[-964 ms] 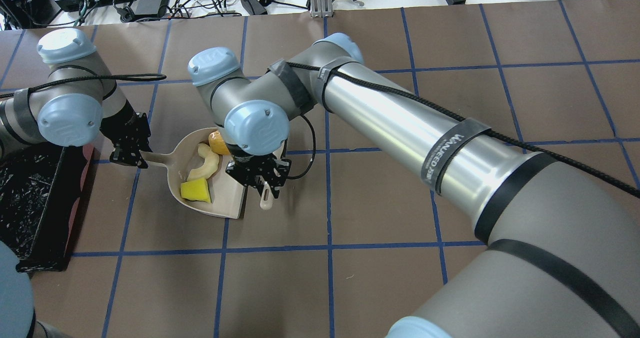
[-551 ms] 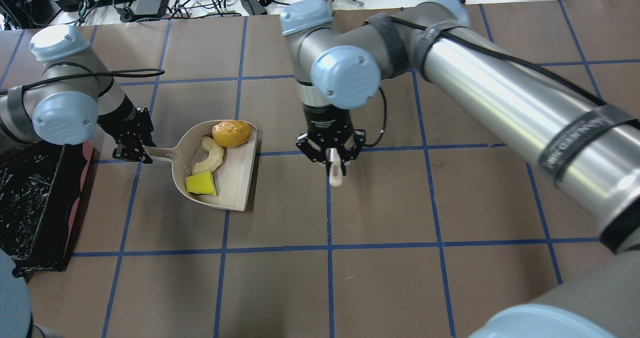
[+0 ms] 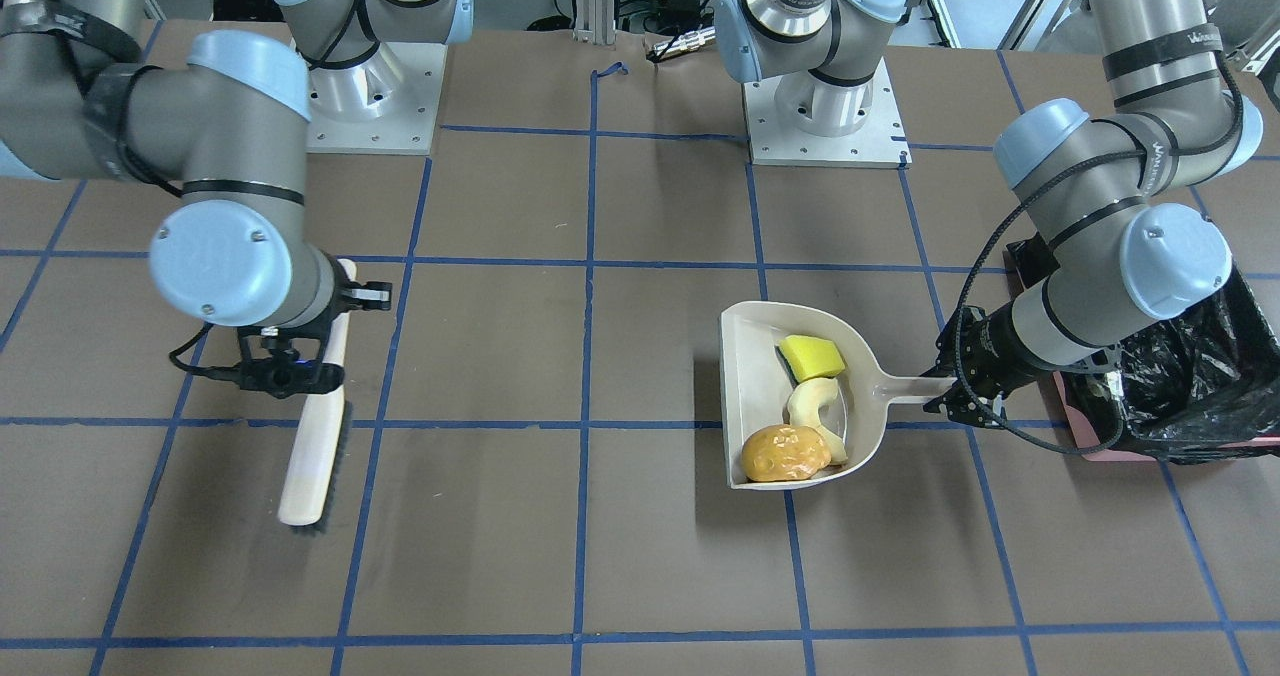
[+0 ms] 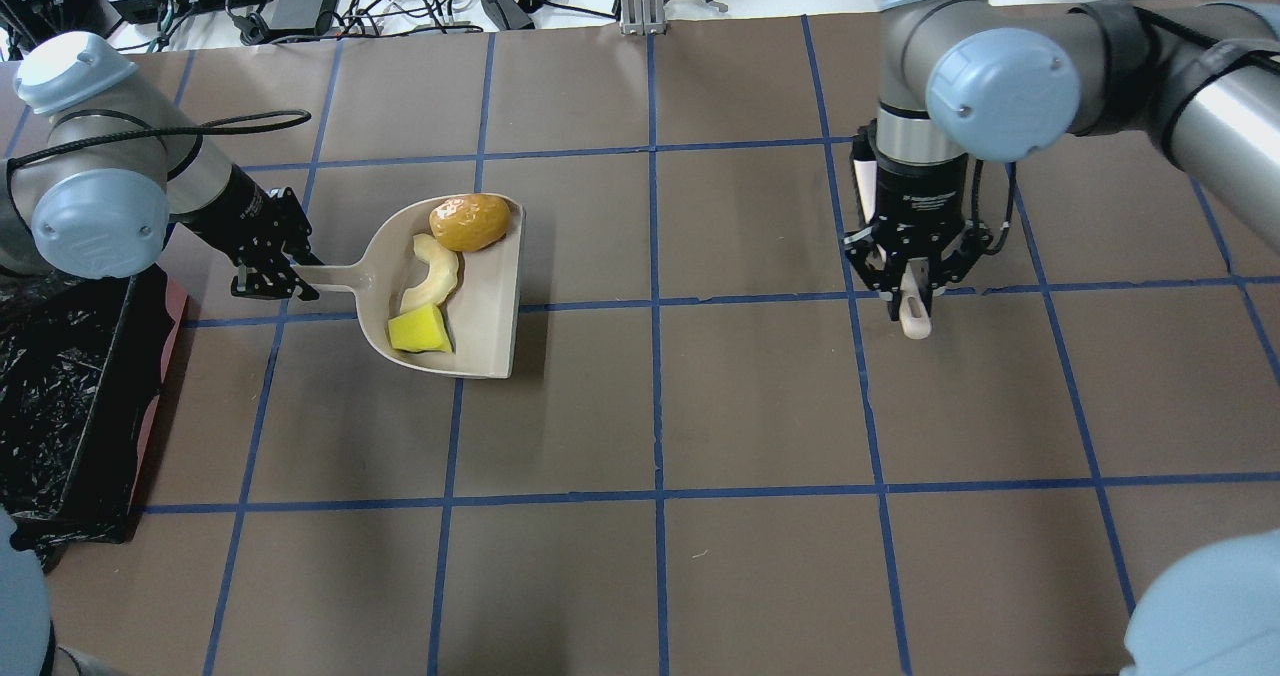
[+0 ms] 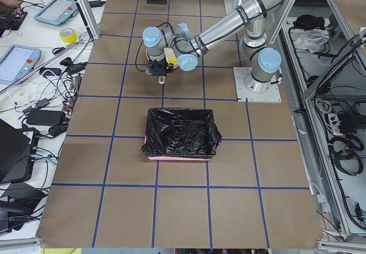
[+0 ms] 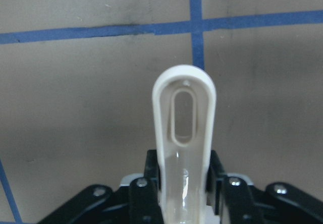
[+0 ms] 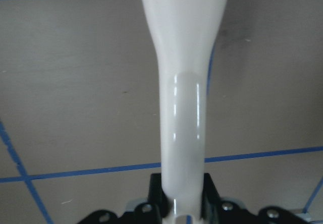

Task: Sweep and dump trash into bin
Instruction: 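Lift the dustpan toward the bin with the left gripper while the right withdraws the brush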

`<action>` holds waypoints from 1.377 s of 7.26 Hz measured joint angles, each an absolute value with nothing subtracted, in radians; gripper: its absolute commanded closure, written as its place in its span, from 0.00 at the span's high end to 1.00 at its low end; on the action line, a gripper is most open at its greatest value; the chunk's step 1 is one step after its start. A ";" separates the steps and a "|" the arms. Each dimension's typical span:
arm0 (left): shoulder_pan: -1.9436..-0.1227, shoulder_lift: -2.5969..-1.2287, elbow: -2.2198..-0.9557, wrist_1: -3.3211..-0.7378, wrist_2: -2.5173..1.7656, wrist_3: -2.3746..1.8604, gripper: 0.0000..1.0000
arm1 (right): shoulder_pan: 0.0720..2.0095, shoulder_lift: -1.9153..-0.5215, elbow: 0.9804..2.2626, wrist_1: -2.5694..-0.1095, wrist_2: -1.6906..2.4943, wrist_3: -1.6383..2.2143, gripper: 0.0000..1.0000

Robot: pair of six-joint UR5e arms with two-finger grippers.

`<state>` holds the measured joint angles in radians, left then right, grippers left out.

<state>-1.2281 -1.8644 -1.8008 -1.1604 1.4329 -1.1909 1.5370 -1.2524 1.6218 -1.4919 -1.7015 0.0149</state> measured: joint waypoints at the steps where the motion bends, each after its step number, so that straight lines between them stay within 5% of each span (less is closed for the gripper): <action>1: -1.202 -1.866 -1.779 -1.172 1.389 -1.188 0.00 | 1.466 -1.246 1.625 -1.532 -1.731 -0.061 0.04; 7: -1.112 -1.912 -1.394 -1.575 1.269 -1.157 0.00 | 1.246 -1.118 1.625 -1.753 -1.812 -0.379 0.04; 10: -0.996 -1.924 -1.316 -1.692 1.286 -0.939 0.00 | 1.235 -1.100 1.624 -1.729 -1.817 -0.358 0.06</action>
